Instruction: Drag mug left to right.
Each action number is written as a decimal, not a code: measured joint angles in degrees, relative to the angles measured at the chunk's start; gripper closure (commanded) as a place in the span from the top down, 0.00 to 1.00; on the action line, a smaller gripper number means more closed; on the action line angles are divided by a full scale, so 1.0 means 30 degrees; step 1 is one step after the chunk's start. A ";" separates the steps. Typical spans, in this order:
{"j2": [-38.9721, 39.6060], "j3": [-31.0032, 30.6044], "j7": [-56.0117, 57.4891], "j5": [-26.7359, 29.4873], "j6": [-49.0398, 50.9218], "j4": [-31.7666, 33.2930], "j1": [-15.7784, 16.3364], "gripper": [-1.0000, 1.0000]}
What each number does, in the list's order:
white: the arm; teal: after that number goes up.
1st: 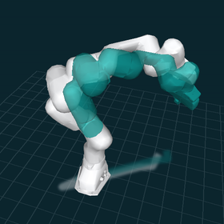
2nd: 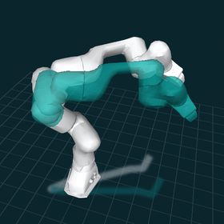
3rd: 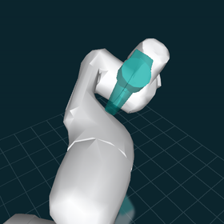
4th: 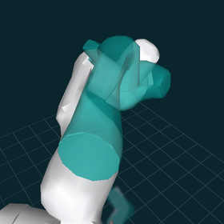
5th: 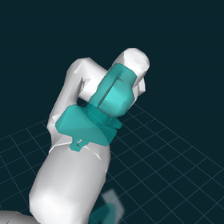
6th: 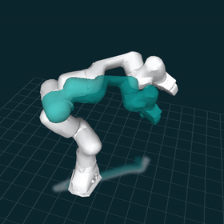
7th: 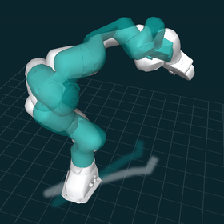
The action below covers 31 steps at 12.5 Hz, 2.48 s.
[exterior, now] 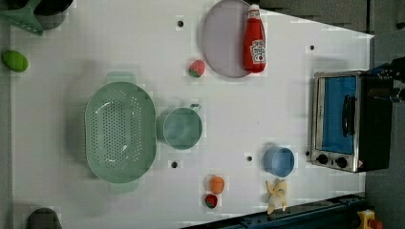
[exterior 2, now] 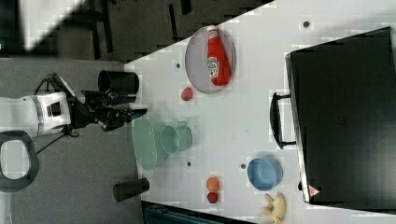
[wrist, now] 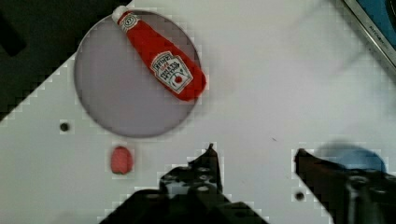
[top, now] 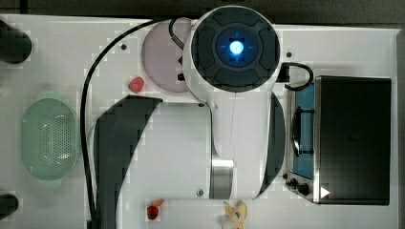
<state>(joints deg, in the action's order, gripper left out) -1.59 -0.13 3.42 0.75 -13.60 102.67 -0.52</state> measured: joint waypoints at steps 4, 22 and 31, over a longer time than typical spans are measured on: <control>-0.4435 0.0674 -0.0467 -0.0038 0.2218 0.4308 -0.0185 1.00; 0.5181 -0.8774 -0.0700 -0.2173 -0.9298 0.8225 0.2099 1.00; 0.9525 -0.7720 -0.0705 -0.6061 -1.4977 0.9605 0.1691 0.72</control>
<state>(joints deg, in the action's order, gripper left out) 26.98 -23.29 1.31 -17.43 -58.53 131.49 4.56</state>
